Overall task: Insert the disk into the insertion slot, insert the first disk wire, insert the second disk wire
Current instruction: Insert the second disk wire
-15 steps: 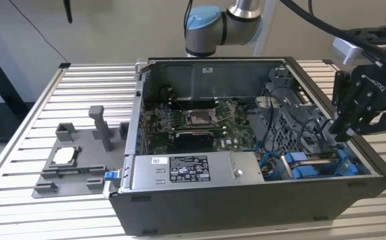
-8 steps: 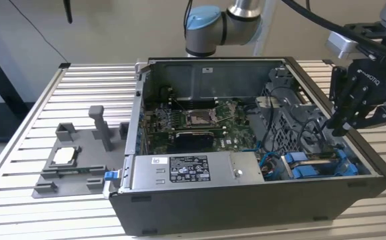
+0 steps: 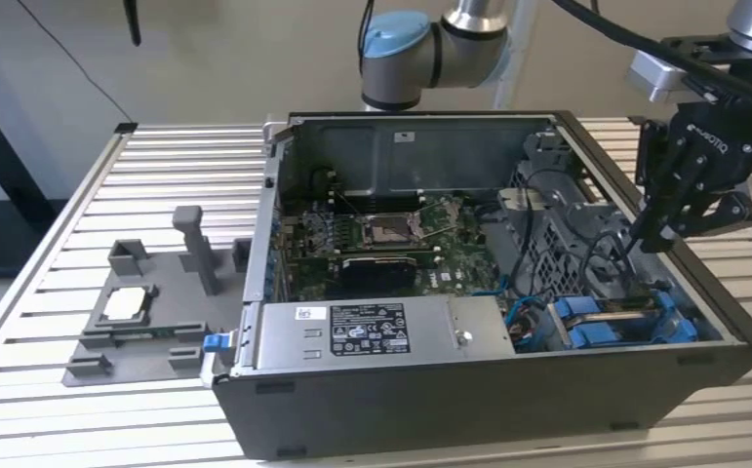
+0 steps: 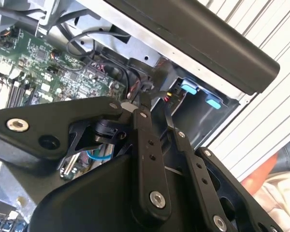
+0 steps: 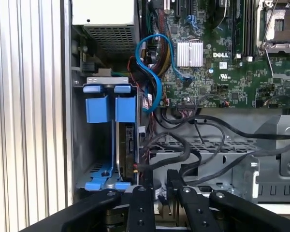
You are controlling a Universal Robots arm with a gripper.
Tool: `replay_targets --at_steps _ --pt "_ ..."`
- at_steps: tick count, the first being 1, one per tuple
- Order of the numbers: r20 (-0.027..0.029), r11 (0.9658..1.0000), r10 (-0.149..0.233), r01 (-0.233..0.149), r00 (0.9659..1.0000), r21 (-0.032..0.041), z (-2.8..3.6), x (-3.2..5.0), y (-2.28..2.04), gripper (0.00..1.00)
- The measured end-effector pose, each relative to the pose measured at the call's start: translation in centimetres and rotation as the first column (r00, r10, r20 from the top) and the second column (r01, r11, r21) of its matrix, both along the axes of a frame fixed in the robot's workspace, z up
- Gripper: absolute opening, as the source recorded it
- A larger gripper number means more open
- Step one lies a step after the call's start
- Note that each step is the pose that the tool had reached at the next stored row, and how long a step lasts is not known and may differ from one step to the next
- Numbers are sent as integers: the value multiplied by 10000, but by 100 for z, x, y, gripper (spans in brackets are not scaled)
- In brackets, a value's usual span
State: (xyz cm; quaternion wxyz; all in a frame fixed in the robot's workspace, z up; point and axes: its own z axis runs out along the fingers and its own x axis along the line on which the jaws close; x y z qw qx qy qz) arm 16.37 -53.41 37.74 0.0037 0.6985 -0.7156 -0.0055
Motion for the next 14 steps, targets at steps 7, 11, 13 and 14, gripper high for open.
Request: replay_targets --at_steps 7,11,13,14 --pt "-2 10000 0 0 10000 2 -1 97 6 27" --pt "-22 10000 0 0 10000 1 1 155 7 27" --pt "-30 10000 1 -1 10000 1 1 186 7 27" --pt "-34 10000 0 0 10000 1 1 202 7 27"
